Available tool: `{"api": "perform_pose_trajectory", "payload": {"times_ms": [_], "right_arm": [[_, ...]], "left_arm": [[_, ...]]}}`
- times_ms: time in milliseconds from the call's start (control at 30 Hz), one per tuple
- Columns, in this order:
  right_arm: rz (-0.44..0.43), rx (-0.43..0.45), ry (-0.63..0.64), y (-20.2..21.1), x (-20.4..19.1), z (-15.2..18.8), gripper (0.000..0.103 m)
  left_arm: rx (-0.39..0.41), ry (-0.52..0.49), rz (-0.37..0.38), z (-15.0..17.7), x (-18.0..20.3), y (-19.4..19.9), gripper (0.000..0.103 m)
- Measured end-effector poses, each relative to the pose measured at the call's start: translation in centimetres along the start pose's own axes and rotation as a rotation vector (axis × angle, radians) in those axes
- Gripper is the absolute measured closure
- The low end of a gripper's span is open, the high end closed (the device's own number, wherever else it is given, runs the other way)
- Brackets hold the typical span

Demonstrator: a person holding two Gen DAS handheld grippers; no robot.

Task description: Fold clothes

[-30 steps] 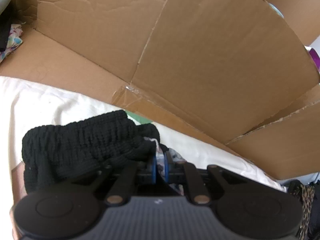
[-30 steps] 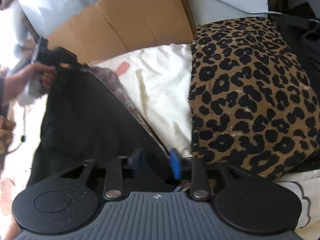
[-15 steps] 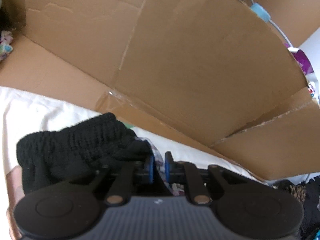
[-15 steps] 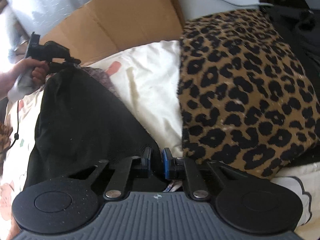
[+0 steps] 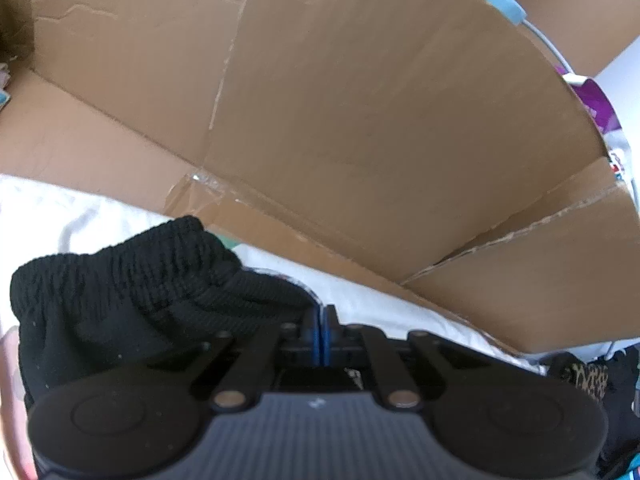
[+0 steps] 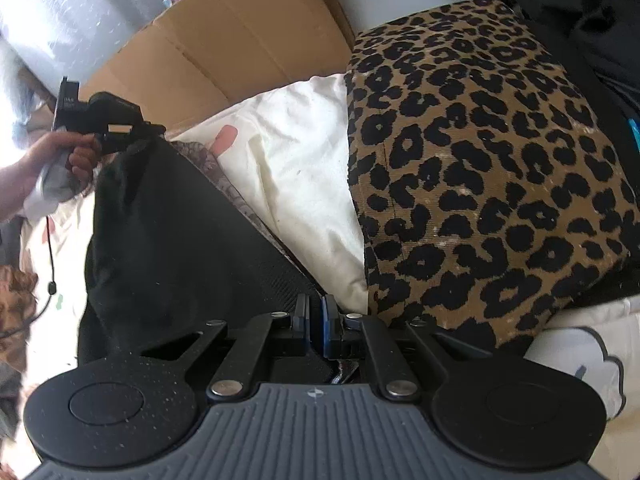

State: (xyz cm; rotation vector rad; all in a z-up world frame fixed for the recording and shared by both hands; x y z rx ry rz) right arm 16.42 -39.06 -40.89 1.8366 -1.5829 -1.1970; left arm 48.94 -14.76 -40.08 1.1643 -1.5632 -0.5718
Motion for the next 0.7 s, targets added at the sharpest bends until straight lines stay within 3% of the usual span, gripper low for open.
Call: {"api": "perform_pose_trajectory", "payload": {"times_ms": [267,467,567,700], "right_arm": [[0.052,-0.065,-0.018,-2.0,1.3,0.8,0.099],[0.076,-0.073,-0.003,-2.3,1.1,0.9,0.098],[0.079,-0.061,0.009,-1.7,0.7,0.7,0.095],[0.083,-0.044,0.025,-1.0,0.1,0.4,0.082]], "left_arm": [[-0.006,0.018,-0.015,0.9,0.2,-2.6,0.099],[-0.025,-0.02,0.005,1.4,0.9,-2.5,0.073],[-0.04,-0.065,0.002,1.1,1.4,-1.2,0.073],[-0.053,-0.123,0.018,0.6,1.9,1.6,0.057]]}}
Point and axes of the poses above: each gripper's, at about its wrist camera, not at the fingertips, and y roughly against the way its jaws point, x to its right, z to its underside, the point moved 9 cm from there along -y, roughly the way its jaws point, and after that the axes turned 9 degrees about y, right-handed, at the moved point
